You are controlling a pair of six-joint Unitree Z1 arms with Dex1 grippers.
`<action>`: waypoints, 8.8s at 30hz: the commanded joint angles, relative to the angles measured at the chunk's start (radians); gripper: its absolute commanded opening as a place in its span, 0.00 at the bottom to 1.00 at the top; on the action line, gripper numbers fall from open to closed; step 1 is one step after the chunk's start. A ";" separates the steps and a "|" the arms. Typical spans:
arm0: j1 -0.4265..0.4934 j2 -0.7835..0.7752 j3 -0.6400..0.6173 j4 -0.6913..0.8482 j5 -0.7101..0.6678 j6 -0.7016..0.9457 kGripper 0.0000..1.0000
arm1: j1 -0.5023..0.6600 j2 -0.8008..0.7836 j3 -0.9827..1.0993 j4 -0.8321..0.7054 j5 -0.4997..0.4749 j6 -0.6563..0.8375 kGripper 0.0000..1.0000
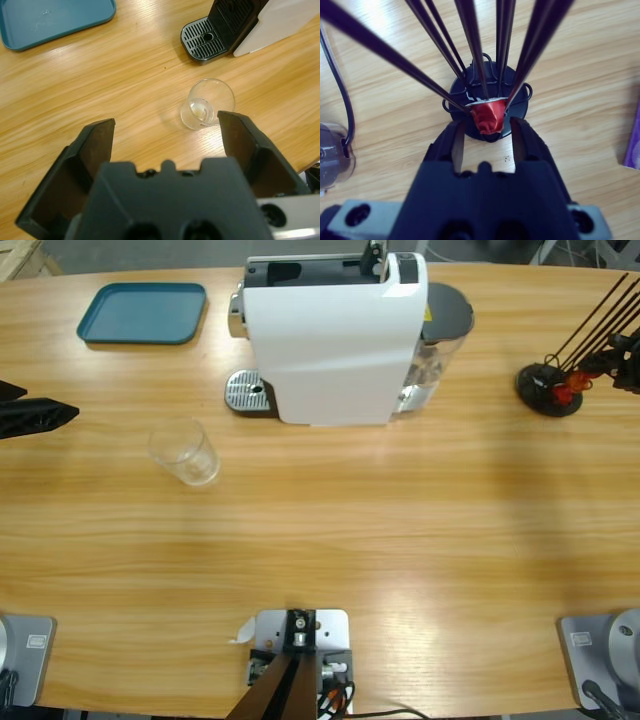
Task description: Pour coffee
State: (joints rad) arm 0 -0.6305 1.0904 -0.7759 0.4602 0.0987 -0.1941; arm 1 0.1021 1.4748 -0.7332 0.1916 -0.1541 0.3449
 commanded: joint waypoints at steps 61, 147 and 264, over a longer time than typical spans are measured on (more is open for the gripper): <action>-0.008 0.039 0.043 -0.031 0.004 -0.001 0.89 | -0.011 -0.145 -0.120 0.215 -0.041 -0.039 0.06; -0.008 0.026 0.056 -0.043 0.003 -0.005 0.89 | 0.981 0.152 -0.191 0.673 0.297 -1.171 0.74; -0.008 0.050 0.053 -0.044 0.008 -0.013 0.89 | 1.041 0.181 -0.753 1.029 -0.225 -0.237 0.03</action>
State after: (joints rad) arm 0 -0.6308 1.1169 -0.7518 0.4258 0.0997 -0.2026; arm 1 1.1389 1.5609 -1.2332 1.0707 -0.3390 -0.0950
